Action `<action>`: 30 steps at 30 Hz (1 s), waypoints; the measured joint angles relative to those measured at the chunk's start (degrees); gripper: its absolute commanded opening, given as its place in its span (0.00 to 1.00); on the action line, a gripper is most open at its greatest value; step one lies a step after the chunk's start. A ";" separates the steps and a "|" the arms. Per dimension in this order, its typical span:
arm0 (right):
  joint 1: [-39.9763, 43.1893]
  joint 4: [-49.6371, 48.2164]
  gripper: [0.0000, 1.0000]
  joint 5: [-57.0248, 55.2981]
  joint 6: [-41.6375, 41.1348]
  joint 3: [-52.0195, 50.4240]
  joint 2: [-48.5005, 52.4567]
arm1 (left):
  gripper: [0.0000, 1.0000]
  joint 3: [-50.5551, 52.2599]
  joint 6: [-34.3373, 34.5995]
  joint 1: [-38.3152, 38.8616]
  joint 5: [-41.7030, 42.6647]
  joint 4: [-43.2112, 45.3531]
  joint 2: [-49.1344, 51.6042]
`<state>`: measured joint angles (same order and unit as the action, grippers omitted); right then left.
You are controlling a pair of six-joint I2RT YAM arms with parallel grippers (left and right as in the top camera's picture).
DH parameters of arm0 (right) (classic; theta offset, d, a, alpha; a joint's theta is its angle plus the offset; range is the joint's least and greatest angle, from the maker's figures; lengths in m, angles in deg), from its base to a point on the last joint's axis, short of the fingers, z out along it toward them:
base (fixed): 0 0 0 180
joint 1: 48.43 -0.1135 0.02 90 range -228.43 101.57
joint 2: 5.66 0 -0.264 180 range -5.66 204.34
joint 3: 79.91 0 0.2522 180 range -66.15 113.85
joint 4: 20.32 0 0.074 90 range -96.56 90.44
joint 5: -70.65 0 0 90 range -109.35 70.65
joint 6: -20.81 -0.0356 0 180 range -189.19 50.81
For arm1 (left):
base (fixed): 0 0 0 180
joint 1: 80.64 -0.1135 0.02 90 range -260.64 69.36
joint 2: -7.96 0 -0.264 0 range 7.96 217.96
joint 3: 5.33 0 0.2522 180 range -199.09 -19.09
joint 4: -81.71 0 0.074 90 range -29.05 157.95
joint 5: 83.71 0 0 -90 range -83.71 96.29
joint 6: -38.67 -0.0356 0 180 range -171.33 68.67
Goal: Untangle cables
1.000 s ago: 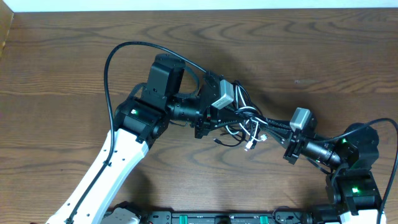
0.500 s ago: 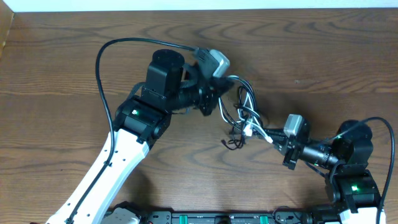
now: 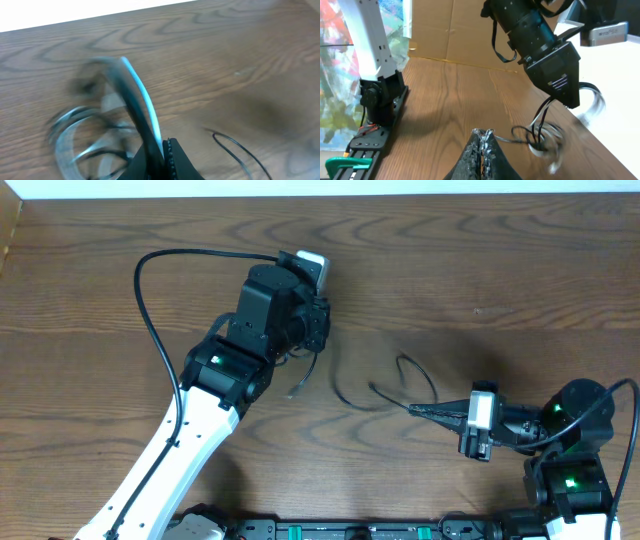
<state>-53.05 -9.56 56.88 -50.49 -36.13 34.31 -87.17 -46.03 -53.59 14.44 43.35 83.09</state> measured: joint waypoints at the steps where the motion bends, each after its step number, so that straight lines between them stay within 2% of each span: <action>1: 0.00 -0.09 0.01 -0.39 -0.63 0.00 0.00 | 0.07 0.00 0.22 -0.07 -0.61 -0.13 0.00; 2: 0.00 -0.11 0.01 -1.25 -1.77 0.00 0.00 | 0.08 0.02 0.44 -0.11 -0.76 -0.17 0.00; 3: 0.00 -0.04 0.06 -3.10 -3.54 0.00 0.00 | 0.08 0.00 0.50 -0.09 -0.52 -0.17 0.00; 4: 0.00 -0.04 0.23 -5.27 -5.09 0.00 0.00 | 0.08 0.02 0.52 -0.09 0.44 -0.15 0.00; 6: 0.00 0.70 0.27 -10.38 -8.74 0.00 0.00 | 0.08 0.02 -0.44 -0.15 4.24 0.28 0.02; 7: 0.00 1.60 0.35 -12.83 -10.10 0.00 0.00 | 0.08 0.00 -1.36 -0.15 7.02 0.59 0.02; 9: 0.00 3.10 0.44 -16.37 -11.72 0.00 0.00 | 0.08 0.02 -3.74 -0.15 13.07 1.01 0.00; 14: 0.00 7.93 0.54 -24.17 -13.81 0.00 0.04 | 0.08 0.02 -7.37 -0.13 26.84 4.02 0.00; 20: 0.00 14.47 0.61 -34.99 -14.43 0.02 0.28 | 0.08 0.02 -9.49 -0.13 41.42 9.25 0.00; 23: 0.00 15.06 0.69 -38.49 -15.08 0.02 1.53 | 0.08 0.02 -9.86 -0.13 45.62 11.41 0.02; 30: 0.00 14.82 0.71 -40.98 -16.22 0.02 7.48 | 0.07 0.02 -9.86 -0.13 49.05 14.62 0.00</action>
<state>-53.05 5.26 15.90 -66.71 -36.11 41.78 -87.15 -55.88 -53.72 63.48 57.97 83.09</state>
